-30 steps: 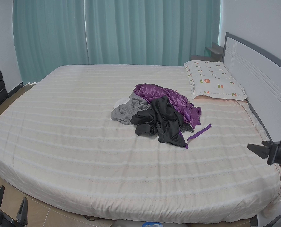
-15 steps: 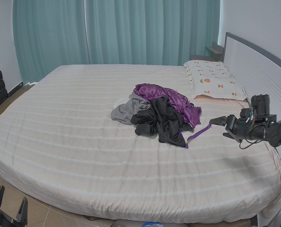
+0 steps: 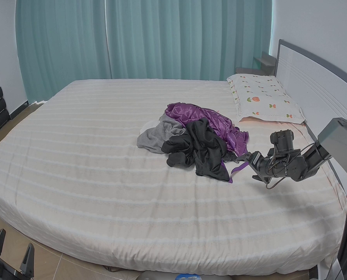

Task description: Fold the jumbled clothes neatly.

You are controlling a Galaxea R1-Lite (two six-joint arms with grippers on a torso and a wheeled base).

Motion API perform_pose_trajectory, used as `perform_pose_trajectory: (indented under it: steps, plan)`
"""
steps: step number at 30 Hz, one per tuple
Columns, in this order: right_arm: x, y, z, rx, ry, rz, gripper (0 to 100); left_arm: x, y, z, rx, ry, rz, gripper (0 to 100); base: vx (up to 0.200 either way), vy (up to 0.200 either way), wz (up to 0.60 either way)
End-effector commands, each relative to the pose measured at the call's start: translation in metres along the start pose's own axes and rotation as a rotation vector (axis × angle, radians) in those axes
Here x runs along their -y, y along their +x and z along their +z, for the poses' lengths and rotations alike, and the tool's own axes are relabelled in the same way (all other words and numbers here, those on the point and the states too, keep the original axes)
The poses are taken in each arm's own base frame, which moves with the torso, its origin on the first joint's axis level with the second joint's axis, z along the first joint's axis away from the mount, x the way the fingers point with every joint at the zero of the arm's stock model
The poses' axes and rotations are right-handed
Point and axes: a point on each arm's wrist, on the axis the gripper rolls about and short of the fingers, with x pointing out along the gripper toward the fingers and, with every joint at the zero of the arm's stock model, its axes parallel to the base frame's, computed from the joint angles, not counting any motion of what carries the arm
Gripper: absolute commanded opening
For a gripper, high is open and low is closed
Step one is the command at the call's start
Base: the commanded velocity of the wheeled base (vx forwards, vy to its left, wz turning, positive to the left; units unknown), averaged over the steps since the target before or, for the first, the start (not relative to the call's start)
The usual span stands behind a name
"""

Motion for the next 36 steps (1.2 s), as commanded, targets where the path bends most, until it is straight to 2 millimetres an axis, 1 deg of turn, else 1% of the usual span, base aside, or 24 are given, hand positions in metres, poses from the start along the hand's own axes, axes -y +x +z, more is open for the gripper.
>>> perform_pose_trajectory:
  steps: [1, 8, 13, 17, 20, 24, 27, 28, 29, 31, 33, 34, 36]
  plan:
    - [0.012, 0.033, -0.015, -0.022, 0.003, -0.056, 100, 0.0, 0.0, -0.005, 0.0, 0.0, 0.0, 100, 0.0, 0.0, 0.0]
    - [0.011, 0.055, -0.022, 0.011, -0.007, -0.09, 100, 0.0, 0.0, -0.005, 0.0, 0.0, 0.0, 100, 0.0, 0.0, 0.0]
    - [0.007, 0.063, -0.024, 0.021, 0.019, -0.087, 100, 0.0, 0.0, -0.005, 0.0, 0.0, 0.0, 100, 0.0, 0.0, 0.0]
    - [0.008, 0.07, -0.027, 0.027, 0.02, -0.097, 100, 0.0, 0.0, -0.005, 0.0, 0.0, 0.0, 100, 0.0, 0.0, 0.0]
    - [0.007, 0.077, -0.026, 0.052, 0.027, -0.099, 100, 0.0, 0.0, -0.005, 0.0, 0.0, 0.0, 100, 0.0, 0.0, 0.0]
    - [-0.003, 0.083, -0.029, 0.054, 0.064, -0.076, 100, 0.0, 0.0, -0.005, 0.0, 0.0, 0.0, 100, 0.0, 0.0, 0.0]
    - [-0.013, 0.084, -0.04, 0.037, 0.062, -0.058, 100, 0.0, 0.0, -0.005, 0.0, 0.0, 0.0, 100, 0.0, 0.0, 0.0]
    - [-0.013, 0.084, -0.04, 0.037, 0.062, -0.058, 100, 0.0, 0.0, -0.005, 0.0, 0.0, 0.0, 100, 0.0, 0.0, 0.0]
    - [-0.021, 0.084, -0.047, 0.024, 0.059, -0.044, 100, 0.0, 0.0, -0.005, 0.0, 0.0, 0.0, 100, 0.0, 0.0, 0.0]
    - [-0.03, 0.083, -0.055, 0.011, 0.048, -0.03, 100, 0.0, 0.0, -0.005, 0.0, 0.0, 0.0, 100, 0.0, 0.0, 0.0]
    - [-0.034, 0.083, -0.06, 0.003, 0.039, -0.027, 100, 0.0, 0.0, -0.005, 0.0, 0.0, 0.0, 100, 0.0, 0.0, 0.0]
    - [-0.04, 0.083, -0.066, -0.004, 0.029, -0.017, 100, 0.0, 0.0, -0.005, 0.0, 0.0, 0.0, 100, 0.0, 0.0, 0.0]
    - [-0.043, 0.084, -0.07, -0.007, 0.021, -0.012, 100, 0.0, 0.0, -0.005, 0.0, 0.0, 0.0, 100, 0.0, 0.0, 0.0]
